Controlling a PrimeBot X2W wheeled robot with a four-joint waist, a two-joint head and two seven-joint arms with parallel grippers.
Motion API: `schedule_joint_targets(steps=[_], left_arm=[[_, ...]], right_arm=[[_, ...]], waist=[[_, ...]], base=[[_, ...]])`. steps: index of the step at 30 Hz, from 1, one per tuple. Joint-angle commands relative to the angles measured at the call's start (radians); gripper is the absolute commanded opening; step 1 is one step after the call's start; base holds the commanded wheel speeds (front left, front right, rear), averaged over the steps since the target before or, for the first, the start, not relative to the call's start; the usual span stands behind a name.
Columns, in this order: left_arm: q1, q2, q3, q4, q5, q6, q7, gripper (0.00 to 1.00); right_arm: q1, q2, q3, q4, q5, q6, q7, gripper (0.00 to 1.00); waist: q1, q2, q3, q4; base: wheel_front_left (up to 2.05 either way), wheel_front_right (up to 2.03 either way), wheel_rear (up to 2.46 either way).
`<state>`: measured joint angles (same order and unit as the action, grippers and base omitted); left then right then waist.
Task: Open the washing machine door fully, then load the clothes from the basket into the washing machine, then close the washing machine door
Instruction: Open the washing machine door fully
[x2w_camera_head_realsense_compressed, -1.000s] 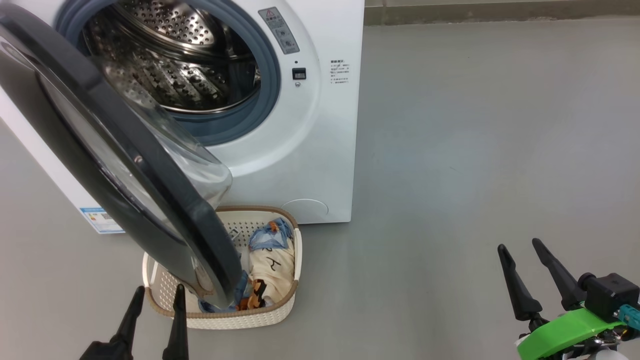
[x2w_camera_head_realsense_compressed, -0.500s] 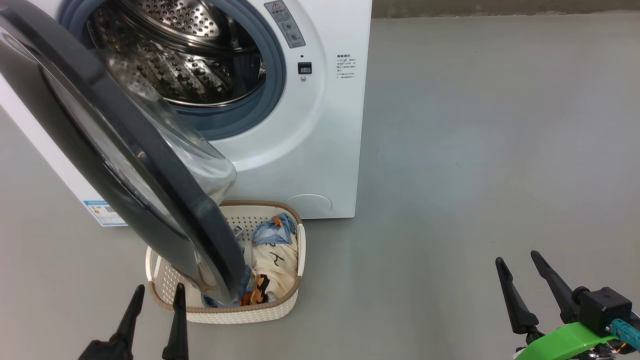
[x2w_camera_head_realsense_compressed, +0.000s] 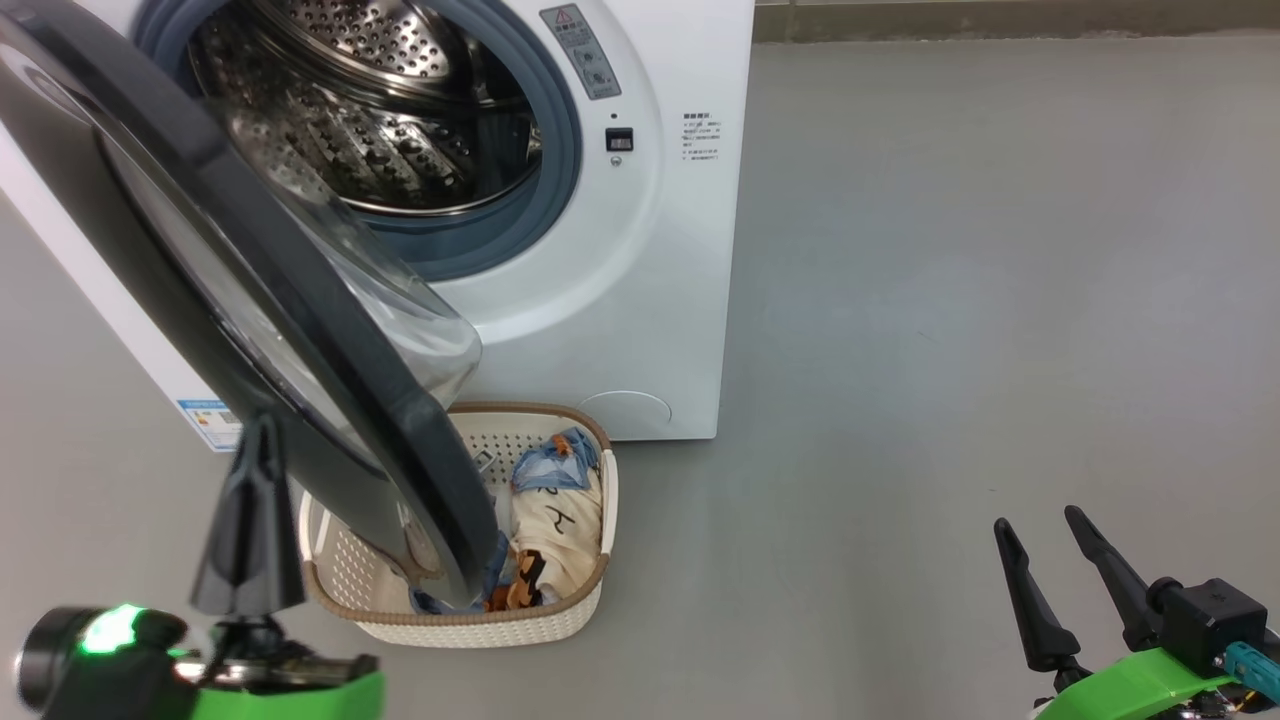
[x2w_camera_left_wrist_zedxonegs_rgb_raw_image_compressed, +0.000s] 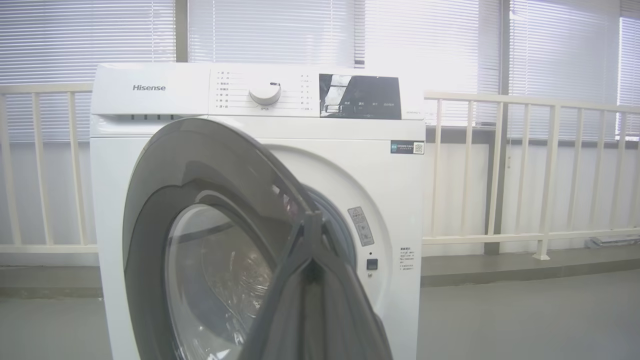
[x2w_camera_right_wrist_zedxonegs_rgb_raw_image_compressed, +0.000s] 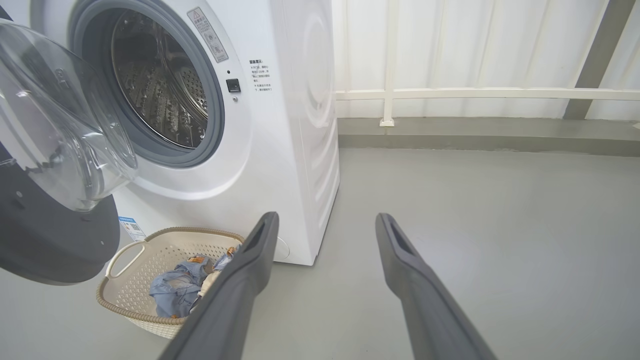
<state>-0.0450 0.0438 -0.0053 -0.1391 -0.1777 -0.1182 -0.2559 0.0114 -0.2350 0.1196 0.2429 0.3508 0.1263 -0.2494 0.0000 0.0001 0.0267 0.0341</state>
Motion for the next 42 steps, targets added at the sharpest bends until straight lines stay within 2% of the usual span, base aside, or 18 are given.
schedule_joint_targets(steps=[1, 5, 8, 14, 18, 31, 42], left_arm=[[-0.042, 0.007, -0.006, -0.074, -0.003, 0.012, -0.006, 0.0], [-0.048, 0.007, -0.114, -0.149, -0.024, 0.024, 0.01, 0.0], [-0.061, 0.007, -0.168, -0.135, -0.017, 0.021, 0.027, 0.0], [-0.129, 0.007, -0.296, -0.014, -0.054, 0.014, 0.026, 0.0], [-0.168, 0.007, -0.338, 0.088, -0.063, 0.019, 0.017, 0.0], [-0.235, 0.006, -0.324, 0.354, -0.137, 0.042, -0.005, 0.0], [-0.259, 0.006, -0.271, 0.424, -0.16, 0.055, -0.006, 0.0]], right_arm=[[0.002, -0.016, 0.01, -0.027, -0.003, 0.004, -0.012, 1.0], [-0.001, -0.014, 0.01, -0.031, -0.001, 0.004, -0.012, 1.0], [-0.007, -0.011, 0.012, -0.033, -0.002, 0.004, -0.012, 1.0], [-0.028, -0.006, 0.02, -0.031, -0.002, 0.004, -0.012, 1.0], [-0.037, -0.004, 0.02, -0.032, -0.003, 0.004, -0.012, 1.0], [-0.049, -0.002, 0.008, -0.039, -0.009, 0.004, -0.012, 1.0], [-0.054, -0.002, 0.006, -0.046, -0.012, 0.004, -0.012, 1.0]], waist=[[0.0, -0.0001, 0.0, 0.002], [0.0, -0.0001, 0.005, 0.001], [0.0, -0.0001, 0.012, -0.001], [0.0, -0.0001, 0.031, -0.014], [0.0, -0.0001, 0.042, -0.026], [0.0, -0.0001, 0.061, -0.032], [0.0, -0.0001, 0.066, -0.031]], base=[[0.0, 0.0, 0.0], [0.0, 0.0, 0.0], [0.0, 0.0, 0.0], [0.0, 0.0, 0.0], [0.0, 0.0, 0.0], [0.0, 0.0, 0.0], [0.0, 0.0, 0.0]])
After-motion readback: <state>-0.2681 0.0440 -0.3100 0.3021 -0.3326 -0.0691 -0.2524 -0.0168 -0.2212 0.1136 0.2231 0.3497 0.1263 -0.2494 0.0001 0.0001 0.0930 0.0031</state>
